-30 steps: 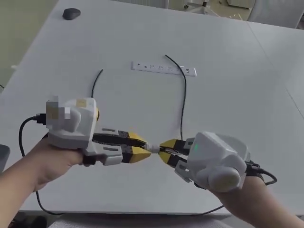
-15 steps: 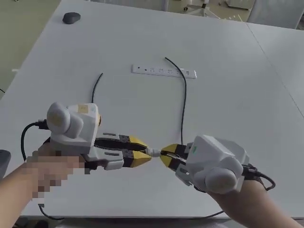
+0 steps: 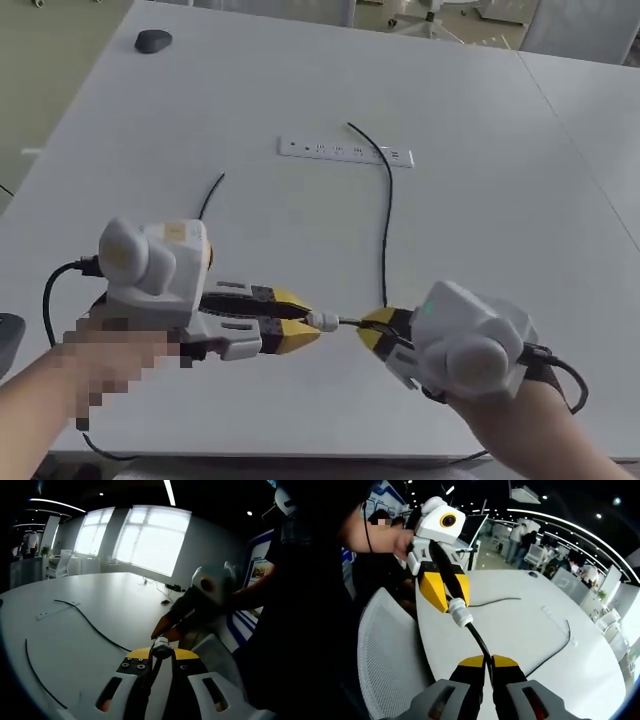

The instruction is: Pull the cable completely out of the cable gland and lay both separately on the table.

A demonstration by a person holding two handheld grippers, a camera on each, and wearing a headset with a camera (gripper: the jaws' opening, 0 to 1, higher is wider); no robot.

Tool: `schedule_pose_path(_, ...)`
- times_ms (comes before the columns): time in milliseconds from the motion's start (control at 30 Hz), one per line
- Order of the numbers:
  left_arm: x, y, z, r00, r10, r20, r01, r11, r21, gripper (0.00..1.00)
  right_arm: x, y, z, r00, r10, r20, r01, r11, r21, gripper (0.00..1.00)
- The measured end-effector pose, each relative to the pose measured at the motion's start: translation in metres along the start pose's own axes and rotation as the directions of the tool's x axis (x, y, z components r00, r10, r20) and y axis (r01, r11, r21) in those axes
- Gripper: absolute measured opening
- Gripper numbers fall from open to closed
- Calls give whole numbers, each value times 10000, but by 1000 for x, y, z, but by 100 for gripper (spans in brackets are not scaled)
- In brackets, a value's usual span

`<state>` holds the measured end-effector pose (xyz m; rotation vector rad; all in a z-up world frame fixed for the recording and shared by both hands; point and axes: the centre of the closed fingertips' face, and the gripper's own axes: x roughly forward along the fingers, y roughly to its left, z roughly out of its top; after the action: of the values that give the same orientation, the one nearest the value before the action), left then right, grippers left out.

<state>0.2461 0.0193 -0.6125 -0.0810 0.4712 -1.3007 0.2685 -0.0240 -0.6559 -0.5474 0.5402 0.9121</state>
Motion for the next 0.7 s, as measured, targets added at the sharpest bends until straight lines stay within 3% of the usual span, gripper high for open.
schedule_pose_path(267,3,-6,-3,10000,9,-46,-10,10000,-36,15,2,-7,-19,9985,-377,-404,412,9950,904,0)
schedule_pose_path(400,6,-10,-7,9999,-8,-147,7,10000,-69,15,5,-10,-33,9949,-637,-782,709,9931,932,0)
schedule_pose_path(567,10,-16,-12,9997,-117,-227,114,9999,-92,15,8,-12,-48,9886,-790,-1285,984,9834,1522,0)
schedule_pose_path(700,10,-15,-12,9998,-130,-154,127,9997,-205,14,5,-12,-44,9923,-761,-976,917,9817,1667,0)
